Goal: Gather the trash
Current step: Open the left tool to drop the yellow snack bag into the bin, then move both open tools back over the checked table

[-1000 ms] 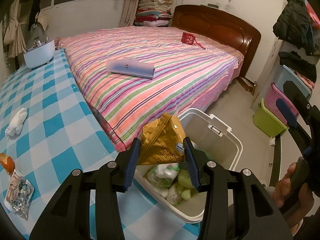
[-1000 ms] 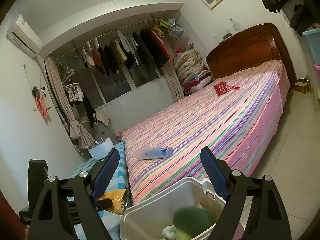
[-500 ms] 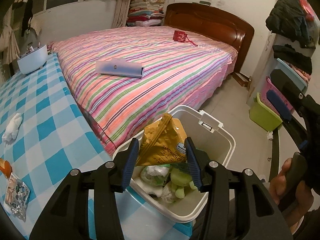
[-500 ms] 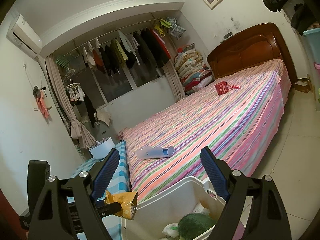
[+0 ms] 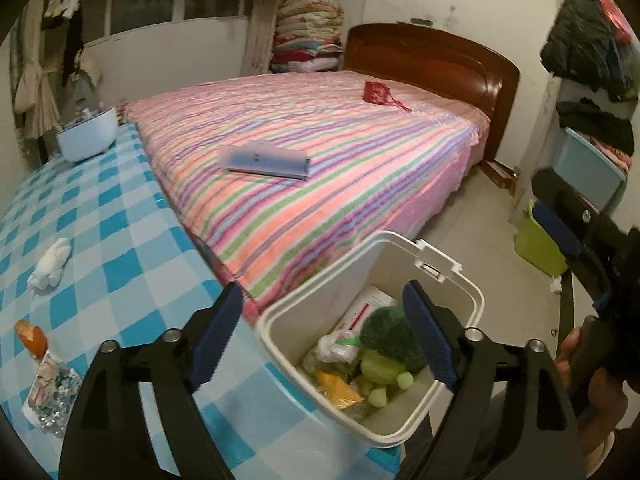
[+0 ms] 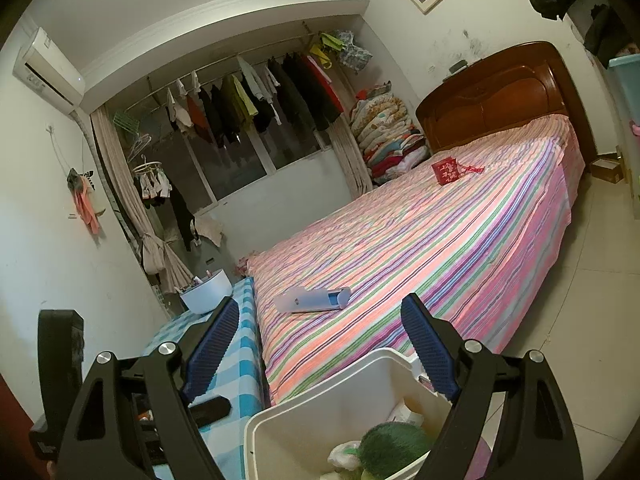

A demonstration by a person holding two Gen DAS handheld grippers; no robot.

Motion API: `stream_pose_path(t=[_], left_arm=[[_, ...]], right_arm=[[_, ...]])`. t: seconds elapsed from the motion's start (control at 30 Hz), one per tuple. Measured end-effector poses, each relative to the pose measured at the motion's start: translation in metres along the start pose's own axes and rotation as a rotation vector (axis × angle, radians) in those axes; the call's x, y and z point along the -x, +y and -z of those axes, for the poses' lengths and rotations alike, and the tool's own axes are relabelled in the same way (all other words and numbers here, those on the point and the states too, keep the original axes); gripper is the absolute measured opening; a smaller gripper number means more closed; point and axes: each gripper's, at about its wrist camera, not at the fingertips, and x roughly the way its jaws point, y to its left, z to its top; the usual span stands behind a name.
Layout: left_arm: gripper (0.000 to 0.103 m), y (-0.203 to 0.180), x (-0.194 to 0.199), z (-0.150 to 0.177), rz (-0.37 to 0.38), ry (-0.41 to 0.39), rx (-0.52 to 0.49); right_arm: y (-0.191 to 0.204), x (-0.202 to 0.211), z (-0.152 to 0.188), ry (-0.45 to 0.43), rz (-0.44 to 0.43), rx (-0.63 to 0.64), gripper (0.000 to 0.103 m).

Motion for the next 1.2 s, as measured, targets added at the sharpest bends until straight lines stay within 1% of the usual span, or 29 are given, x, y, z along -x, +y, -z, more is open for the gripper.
stream_pose_path(t=[0.23,0.37,0.57,0.63,0.7,0.8,0.87,0.93,1.0,1.07,1.13,1.2], left_arm=[[0.085,0.041,0.018,0.005,-0.062,-0.020,0.082],[0.085,0.070,0.034,0.006,-0.118,-0.039,0.136],[0.085,0.132,0.060,0.014,-0.191,-0.068,0.300],[0.085,0.153,0.065,0.020,-0.210,-0.068,0.359],[0.085,0.173,0.070,0.026,-0.244,-0.066,0.407],[0.085,0.195,0.075,0.035,-0.283,-0.042,0.436],[0.085,0.202,0.079,0.041,-0.299,-0.012,0.441],[0.085,0.209,0.086,0.045,-0.308,0.000,0.442],[0.085,0.222,0.095,0.052,-0.343,0.011,0.443],[0.085,0.239,0.102,0.064,-0.362,0.033,0.462],[0.085,0.253,0.106,0.075,-0.365,0.044,0.505],[0.085,0.264,0.105,0.086,-0.341,0.068,0.549]], right_arm=[[0.010,-0.009,0.005,0.031,-0.028,0.014,0.081],[0.020,-0.017,0.010,0.058,-0.047,0.021,0.081],[0.038,-0.030,0.019,0.097,-0.088,0.040,0.081],[0.046,-0.034,0.023,0.112,-0.103,0.049,0.081],[0.052,-0.038,0.027,0.125,-0.116,0.056,0.081],[0.062,-0.044,0.032,0.147,-0.138,0.060,0.081],[0.068,-0.048,0.036,0.162,-0.150,0.064,0.081],[0.074,-0.053,0.040,0.180,-0.166,0.068,0.081],[0.080,-0.056,0.044,0.190,-0.180,0.072,0.081],[0.084,-0.059,0.047,0.202,-0.194,0.073,0.081],[0.087,-0.062,0.050,0.213,-0.209,0.071,0.081],[0.092,-0.064,0.052,0.221,-0.218,0.076,0.081]])
